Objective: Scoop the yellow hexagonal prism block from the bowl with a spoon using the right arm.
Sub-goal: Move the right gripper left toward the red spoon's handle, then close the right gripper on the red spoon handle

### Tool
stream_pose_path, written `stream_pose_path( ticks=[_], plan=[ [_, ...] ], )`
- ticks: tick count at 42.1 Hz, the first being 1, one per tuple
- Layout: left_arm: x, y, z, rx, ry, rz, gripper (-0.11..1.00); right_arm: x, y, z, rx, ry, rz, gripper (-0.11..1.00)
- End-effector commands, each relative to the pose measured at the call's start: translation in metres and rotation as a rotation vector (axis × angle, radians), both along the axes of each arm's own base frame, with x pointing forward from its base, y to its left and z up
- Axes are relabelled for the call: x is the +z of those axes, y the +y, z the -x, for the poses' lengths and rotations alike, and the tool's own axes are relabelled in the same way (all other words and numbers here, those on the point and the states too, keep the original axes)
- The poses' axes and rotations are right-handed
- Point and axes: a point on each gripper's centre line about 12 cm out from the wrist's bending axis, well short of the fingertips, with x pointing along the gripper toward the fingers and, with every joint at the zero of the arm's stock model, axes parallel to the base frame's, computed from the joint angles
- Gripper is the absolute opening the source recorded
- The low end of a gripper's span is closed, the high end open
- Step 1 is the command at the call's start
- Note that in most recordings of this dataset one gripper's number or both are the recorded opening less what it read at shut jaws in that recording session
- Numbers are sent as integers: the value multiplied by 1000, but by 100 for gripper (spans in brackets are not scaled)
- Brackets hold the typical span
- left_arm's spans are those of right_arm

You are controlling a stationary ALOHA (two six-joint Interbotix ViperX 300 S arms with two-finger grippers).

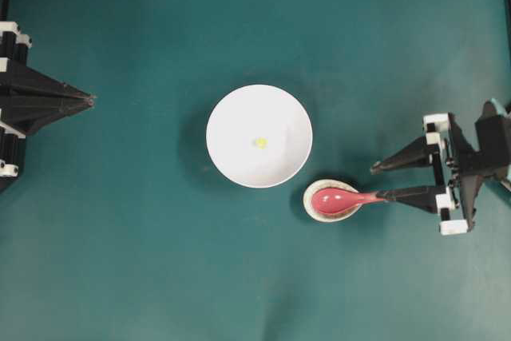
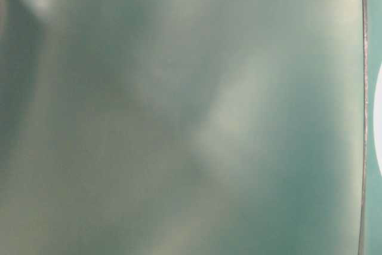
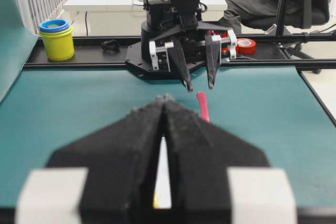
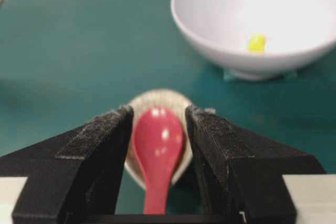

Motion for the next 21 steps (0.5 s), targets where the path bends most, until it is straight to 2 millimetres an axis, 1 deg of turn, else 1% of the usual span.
stream_pose_path(
  ticks=[1, 9, 14, 21],
  plan=[
    [6, 0, -3, -1, -14, -5, 0, -1, 5, -3, -3, -11, -1, 52],
    [6, 0, -3, -1, -14, -6, 0, -17, 10, -1, -2, 35, 19, 52],
    [7, 0, -3, -1, -15, -6, 0, -23, 12, -2, 5, 52, 29, 52],
    [6, 0, -3, 1, -15, -6, 0, -35, 12, 0, -5, 100, 14, 52]
  ],
)
